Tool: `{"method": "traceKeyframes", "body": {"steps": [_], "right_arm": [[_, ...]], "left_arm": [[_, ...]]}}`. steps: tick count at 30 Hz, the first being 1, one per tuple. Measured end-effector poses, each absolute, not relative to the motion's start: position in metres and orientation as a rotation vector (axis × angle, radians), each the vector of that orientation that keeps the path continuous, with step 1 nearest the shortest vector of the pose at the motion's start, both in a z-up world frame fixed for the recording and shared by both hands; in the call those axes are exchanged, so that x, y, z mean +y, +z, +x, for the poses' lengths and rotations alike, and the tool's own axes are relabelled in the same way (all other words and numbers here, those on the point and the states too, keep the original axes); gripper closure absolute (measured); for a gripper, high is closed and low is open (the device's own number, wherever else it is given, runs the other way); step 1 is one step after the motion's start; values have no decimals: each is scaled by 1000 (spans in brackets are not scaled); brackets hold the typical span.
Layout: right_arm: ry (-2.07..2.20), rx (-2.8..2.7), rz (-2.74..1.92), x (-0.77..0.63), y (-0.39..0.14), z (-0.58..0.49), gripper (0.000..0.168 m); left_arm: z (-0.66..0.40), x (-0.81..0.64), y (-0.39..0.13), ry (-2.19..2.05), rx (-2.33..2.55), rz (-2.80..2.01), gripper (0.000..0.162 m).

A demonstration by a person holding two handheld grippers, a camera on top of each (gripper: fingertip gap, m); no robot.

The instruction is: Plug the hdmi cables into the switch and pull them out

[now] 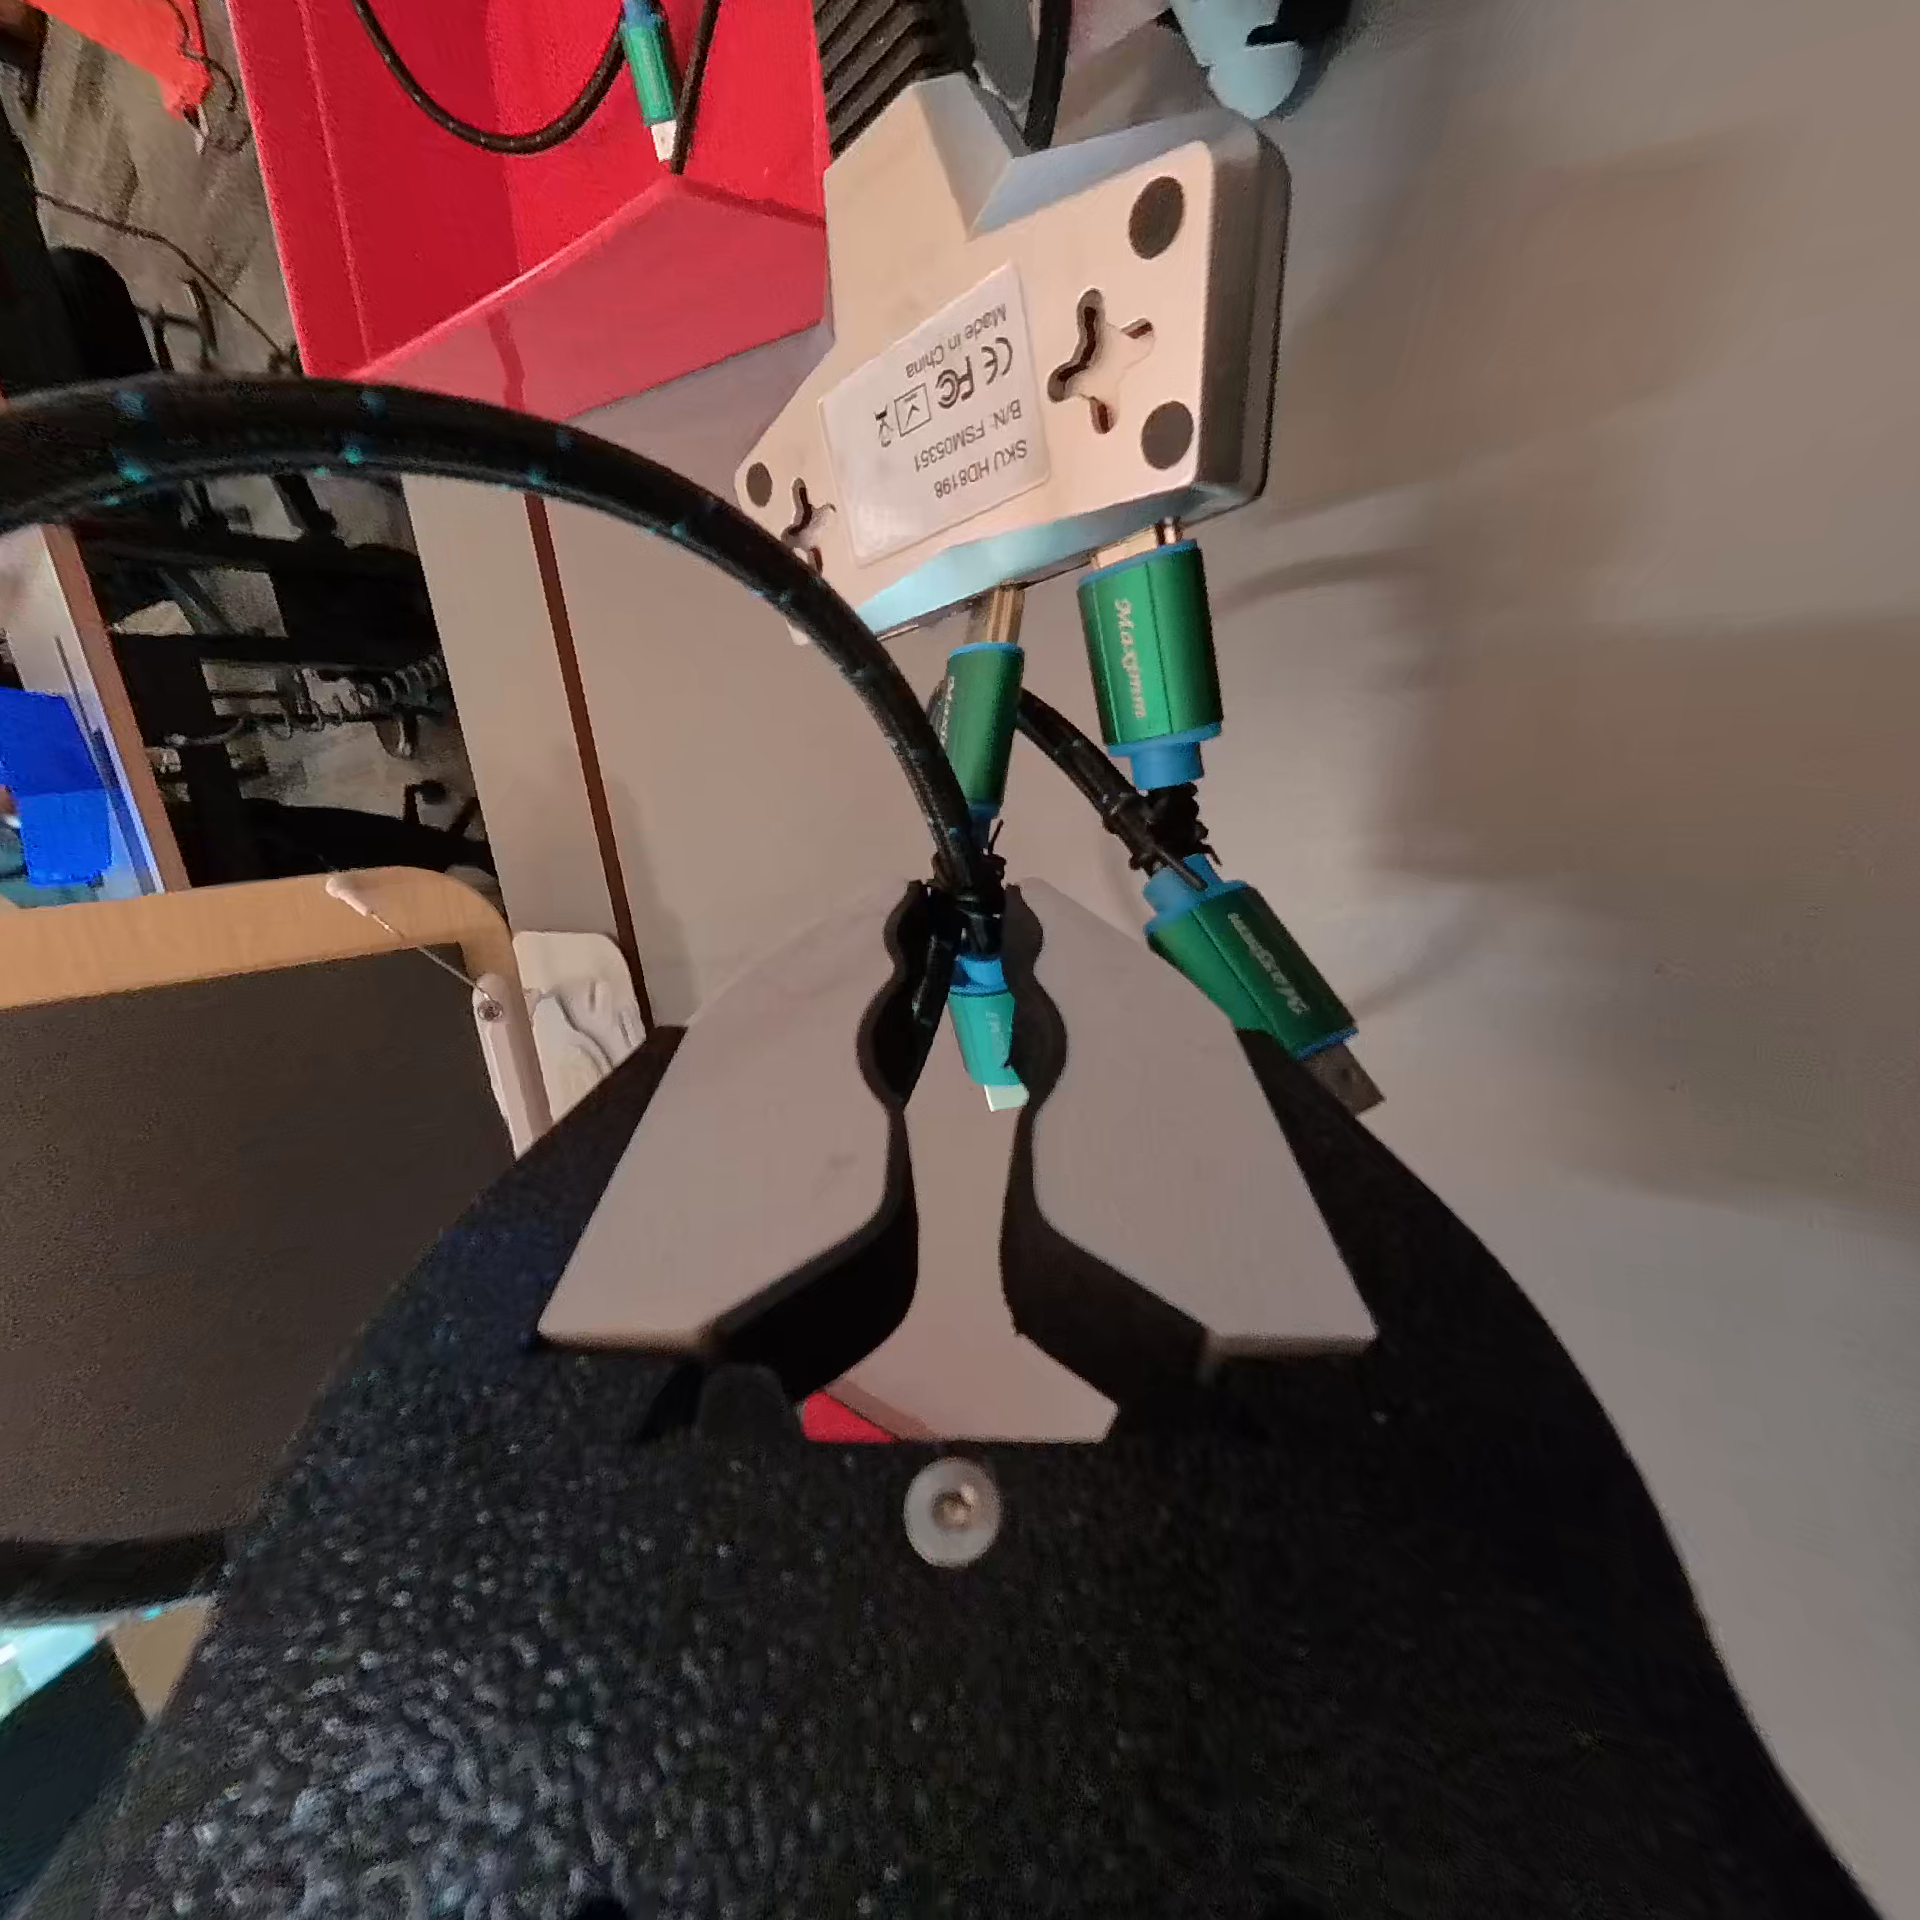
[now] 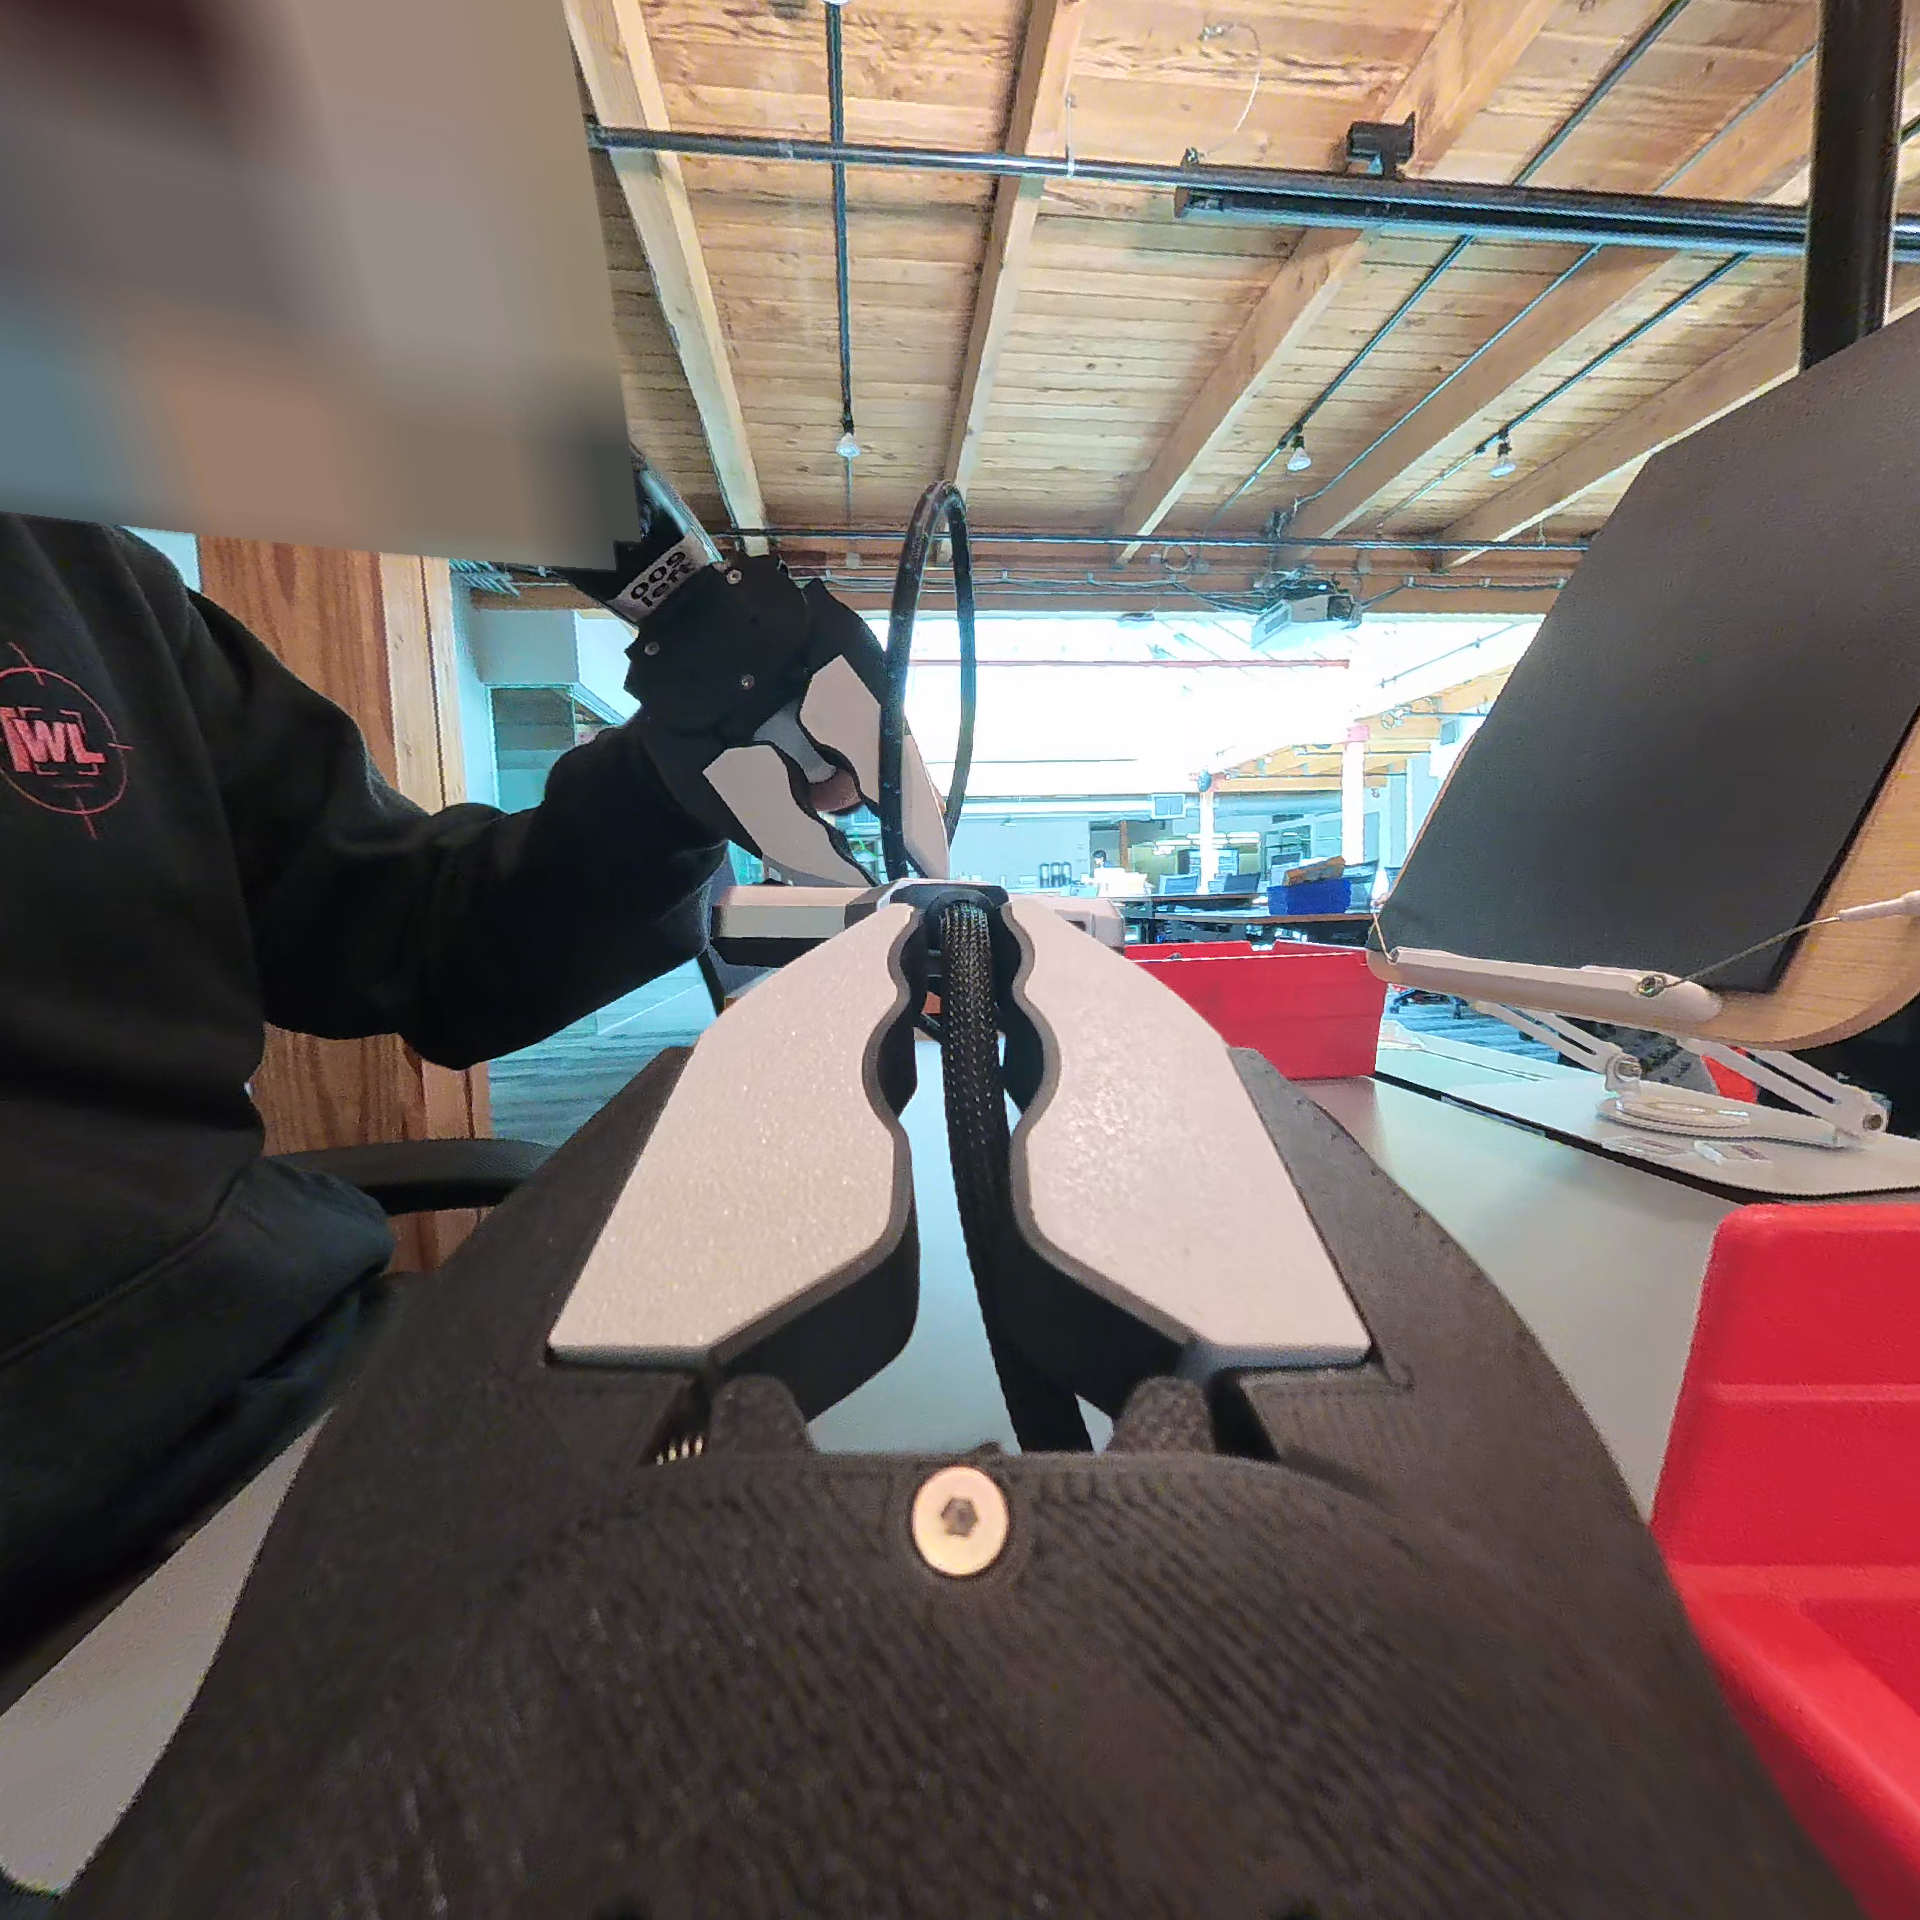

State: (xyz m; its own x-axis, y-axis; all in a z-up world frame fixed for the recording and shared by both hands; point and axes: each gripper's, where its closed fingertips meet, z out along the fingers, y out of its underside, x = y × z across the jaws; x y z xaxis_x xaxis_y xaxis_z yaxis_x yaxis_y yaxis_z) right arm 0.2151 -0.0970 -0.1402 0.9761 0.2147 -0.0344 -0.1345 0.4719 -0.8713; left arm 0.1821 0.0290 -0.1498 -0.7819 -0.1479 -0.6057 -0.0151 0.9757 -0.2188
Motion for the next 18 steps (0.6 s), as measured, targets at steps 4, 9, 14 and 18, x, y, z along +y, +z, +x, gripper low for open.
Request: {"method": "traceKeyframes", "body": {"steps": [4,9,14,18], "right_arm": [[221,-69,-1048,-99,-140,218,157],[216,-68,-1035,-100,-138,218,157],[206,-93,-1030,-101,-136,215,157],[211,-104,-1004,-104,-133,214,157]], "left_arm": [[185,26,-144,-326,2429,-71,149],[188,25,-140,-345,2339,-62,149],[186,26,-141,-254,2257,-102,149],[186,23,-139,-254,2225,-148,150]]}}
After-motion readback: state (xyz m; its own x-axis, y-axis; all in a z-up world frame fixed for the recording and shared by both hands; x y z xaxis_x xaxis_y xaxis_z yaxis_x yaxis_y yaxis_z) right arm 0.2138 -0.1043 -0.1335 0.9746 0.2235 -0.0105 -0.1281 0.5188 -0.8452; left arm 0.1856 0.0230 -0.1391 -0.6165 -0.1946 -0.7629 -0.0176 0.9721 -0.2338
